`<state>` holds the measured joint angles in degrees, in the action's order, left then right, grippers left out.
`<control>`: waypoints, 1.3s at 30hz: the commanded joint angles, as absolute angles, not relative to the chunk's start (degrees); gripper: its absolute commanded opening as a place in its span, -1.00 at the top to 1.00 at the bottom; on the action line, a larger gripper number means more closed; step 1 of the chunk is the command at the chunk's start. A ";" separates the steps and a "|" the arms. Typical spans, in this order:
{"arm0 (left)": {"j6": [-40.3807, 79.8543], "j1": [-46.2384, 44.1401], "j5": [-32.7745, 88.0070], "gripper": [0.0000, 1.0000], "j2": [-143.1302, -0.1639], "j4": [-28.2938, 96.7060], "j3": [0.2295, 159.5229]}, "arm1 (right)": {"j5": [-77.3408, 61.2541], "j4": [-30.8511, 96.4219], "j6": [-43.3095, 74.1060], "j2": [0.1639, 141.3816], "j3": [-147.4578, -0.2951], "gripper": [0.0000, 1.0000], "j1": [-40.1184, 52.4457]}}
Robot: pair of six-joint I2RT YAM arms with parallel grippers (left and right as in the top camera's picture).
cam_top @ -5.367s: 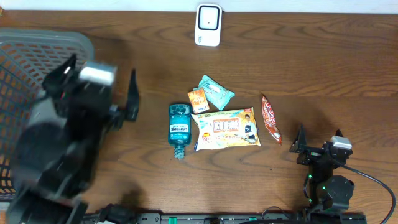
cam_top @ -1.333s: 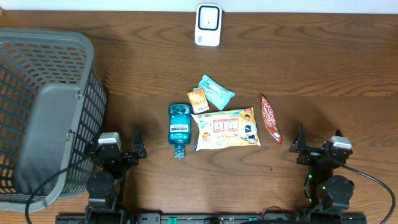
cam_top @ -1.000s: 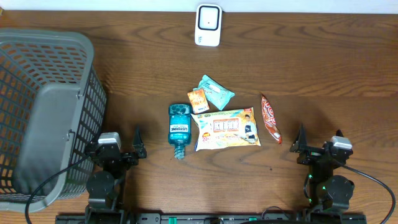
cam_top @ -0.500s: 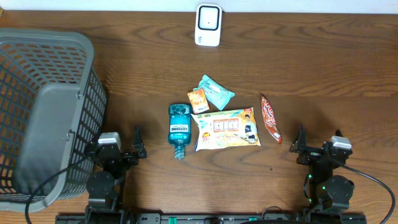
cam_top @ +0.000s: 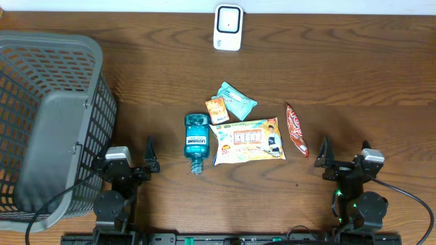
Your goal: Scan the item barcode
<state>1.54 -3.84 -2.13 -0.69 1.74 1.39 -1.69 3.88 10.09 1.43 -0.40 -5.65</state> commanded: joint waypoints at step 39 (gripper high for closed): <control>2.02 -3.55 -3.90 -0.99 -0.23 3.79 0.23 | -42.17 0.62 48.14 1.30 -2.31 -0.99 -5.54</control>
<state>1.54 -3.84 -2.13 -0.69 1.76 1.39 -35.14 0.58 46.52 1.43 -0.43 -5.65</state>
